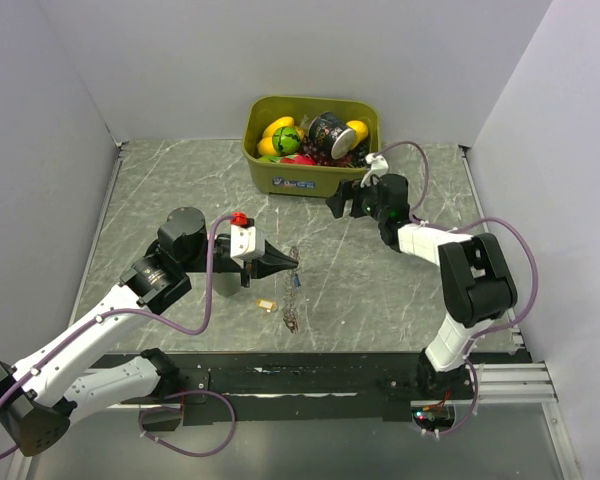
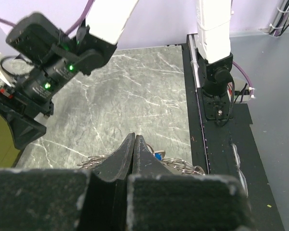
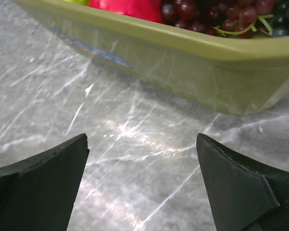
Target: Put the keys on the keyring
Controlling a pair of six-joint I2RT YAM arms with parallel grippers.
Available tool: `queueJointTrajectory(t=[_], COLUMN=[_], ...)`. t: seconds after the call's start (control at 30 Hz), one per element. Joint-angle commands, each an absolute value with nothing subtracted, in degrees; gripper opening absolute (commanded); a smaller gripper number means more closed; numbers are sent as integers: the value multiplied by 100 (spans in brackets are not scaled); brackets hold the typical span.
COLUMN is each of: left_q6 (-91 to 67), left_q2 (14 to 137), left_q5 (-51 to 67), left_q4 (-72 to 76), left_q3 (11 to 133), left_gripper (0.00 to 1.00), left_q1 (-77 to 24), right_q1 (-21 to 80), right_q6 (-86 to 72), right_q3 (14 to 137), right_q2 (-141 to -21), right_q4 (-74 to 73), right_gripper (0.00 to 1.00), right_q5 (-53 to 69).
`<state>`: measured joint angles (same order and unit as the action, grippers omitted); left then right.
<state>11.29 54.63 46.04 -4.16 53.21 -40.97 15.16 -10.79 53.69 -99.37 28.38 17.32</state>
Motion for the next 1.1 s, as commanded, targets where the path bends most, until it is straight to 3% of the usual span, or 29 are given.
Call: queueJointTrajectory(t=[0.0, 0.47, 0.87, 1.07], left_q6=[1178, 1099, 1046, 958], left_q2=[5388, 5370, 5344, 5344], left_q5=[4649, 4869, 4974, 5027], left_q4=[-193, -35, -35, 141], left_q3=[5555, 5599, 5616, 5599], left_gripper=[1, 1, 1, 1], left_q1=[-4113, -4113, -4113, -4113], right_q1=[1582, 1872, 2548, 2996], right_q6=[-739, -826, -422, -273], right_q3=[5713, 5449, 5572, 5651], right_q2=[-9045, -7174, -6117, -6056], right_q4=[2699, 1908, 361, -158], right_gripper=[100, 100, 63, 59], right_q5=[2300, 4489, 5660, 5555])
